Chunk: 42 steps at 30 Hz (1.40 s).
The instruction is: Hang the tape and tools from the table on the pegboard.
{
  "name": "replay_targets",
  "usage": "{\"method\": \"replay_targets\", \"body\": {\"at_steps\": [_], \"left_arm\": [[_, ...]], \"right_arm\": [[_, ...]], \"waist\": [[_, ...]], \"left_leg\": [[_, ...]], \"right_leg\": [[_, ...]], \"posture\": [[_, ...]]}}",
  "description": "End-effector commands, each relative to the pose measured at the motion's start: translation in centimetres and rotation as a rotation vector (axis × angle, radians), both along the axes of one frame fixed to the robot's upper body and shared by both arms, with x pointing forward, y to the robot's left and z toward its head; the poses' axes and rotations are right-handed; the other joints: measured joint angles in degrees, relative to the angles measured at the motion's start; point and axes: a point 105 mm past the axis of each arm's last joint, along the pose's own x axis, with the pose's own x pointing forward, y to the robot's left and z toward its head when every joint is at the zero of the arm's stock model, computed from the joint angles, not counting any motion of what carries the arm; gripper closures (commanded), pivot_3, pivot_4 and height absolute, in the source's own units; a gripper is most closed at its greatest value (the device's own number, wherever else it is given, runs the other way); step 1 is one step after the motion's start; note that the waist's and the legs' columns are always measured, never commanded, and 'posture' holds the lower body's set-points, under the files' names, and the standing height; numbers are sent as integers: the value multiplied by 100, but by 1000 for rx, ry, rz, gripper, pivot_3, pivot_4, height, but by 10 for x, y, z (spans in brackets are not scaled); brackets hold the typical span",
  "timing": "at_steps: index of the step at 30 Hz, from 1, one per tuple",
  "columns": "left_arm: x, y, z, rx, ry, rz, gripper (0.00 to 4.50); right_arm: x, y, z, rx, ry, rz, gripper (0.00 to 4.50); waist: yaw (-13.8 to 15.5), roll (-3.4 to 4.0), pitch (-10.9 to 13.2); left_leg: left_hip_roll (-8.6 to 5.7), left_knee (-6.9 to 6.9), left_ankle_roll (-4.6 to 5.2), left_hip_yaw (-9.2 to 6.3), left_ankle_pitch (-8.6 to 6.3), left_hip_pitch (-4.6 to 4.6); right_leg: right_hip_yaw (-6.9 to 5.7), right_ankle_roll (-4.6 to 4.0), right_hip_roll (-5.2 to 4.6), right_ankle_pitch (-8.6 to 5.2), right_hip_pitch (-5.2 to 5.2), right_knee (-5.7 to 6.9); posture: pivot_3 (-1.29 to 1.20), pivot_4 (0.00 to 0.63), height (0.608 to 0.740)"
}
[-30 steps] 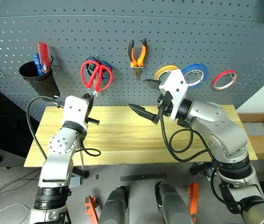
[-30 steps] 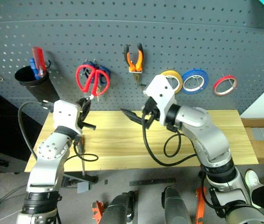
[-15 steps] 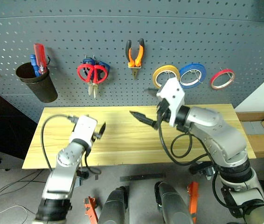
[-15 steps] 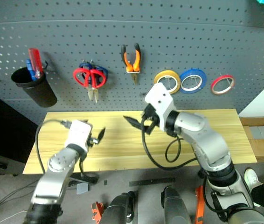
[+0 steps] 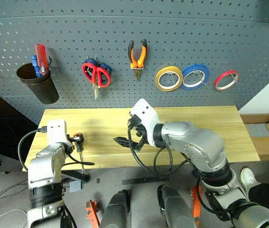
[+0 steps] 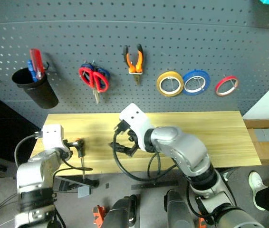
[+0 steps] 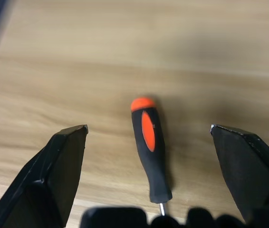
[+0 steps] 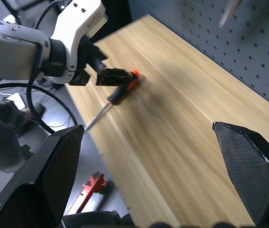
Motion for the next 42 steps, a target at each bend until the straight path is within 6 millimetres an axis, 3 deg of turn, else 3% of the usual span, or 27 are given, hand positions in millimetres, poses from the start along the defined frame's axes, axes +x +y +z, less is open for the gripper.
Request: {"method": "replay_targets", "body": {"at_steps": [1,6,7,10,17,18,22,25,29,32,33,36,42], "left_arm": [[2,4,-13,-39,66,-2,46],[6,12,-29,-91,111,55,46],[7,13,-31,-102,114,66,210],[10,15,-35,-125,115,87,920],[3,13,-24,-96,41,80,3407],[0,13,-18,-69,10,81,3605],[-15,13,4,65,-96,105,3603],[-25,2,31,147,-223,104,3603],[-25,-16,66,226,-389,64,3603],[-19,-30,121,317,-627,32,3603],[-18,-32,129,329,-667,24,3603],[-15,-41,195,439,-931,-27,3603],[-8,-39,274,509,-1167,-37,3603]], "right_arm": [[0,9,7,1,-33,13,0],[-1,19,12,-5,-55,36,0],[-1,20,13,-4,-57,39,0],[-2,22,14,-4,-61,46,0],[-2,23,29,27,-119,61,0],[-2,22,32,33,-133,68,0],[-13,19,48,64,-199,158,0],[-26,15,61,88,-285,253,0],[-23,8,70,110,-316,250,0],[-14,2,78,129,-338,225,0],[-13,2,79,134,-340,220,0],[-5,0,89,149,-372,192,0],[1,0,102,170,-405,189,0]], "waist": [[-2,0,2],[-11,3,6],[-11,2,6],[-13,3,6],[-19,2,5],[-19,2,5],[-17,2,5],[-3,0,4],[-1,-2,2],[8,-6,0],[14,-6,-1],[15,-7,-2],[12,-10,-9]], "left_leg": [[1,-2,-2,-2,-2,-1],[4,-8,-10,-2,-10,-1],[4,-8,-10,-5,-10,-1],[5,-6,-10,-4,-10,-1],[5,-8,-13,-3,-11,-1],[6,-8,-15,-4,-12,-1],[7,-12,-19,-6,-15,-3],[5,-13,-19,-7,-16,-7],[7,-12,-20,-9,-15,-6],[6,-5,-19,-6,-15,-7],[5,-3,-19,-6,-14,-8],[6,-3,-19,-5,-14,-9],[1,-5,-18,3,-15,-13]], "right_leg": [[-2,-1,0,0,-3,0],[0,-2,-2,1,-8,-2],[-3,-2,-3,1,-7,0],[-2,-2,-4,1,-6,-2],[2,-3,-12,2,-8,-2],[3,-3,-16,2,-8,-3],[3,-4,-27,2,-11,-9],[0,-4,-30,2,-10,-13],[-4,-4,-27,2,-8,-12],[-2,-4,-21,2,-6,-13],[-2,-4,-17,2,-6,-14],[-2,-5,-3,2,-8,-11],[1,-6,-3,5,-10,-13]], "posture": [[-106,301,740],[-119,302,740],[-122,300,740],[-126,296,740],[-119,270,740],[-120,266,740],[-117,249,740],[-106,241,740],[-90,232,740],[-91,223,740],[-92,221,740],[-96,211,740],[-88,189,740]]}}
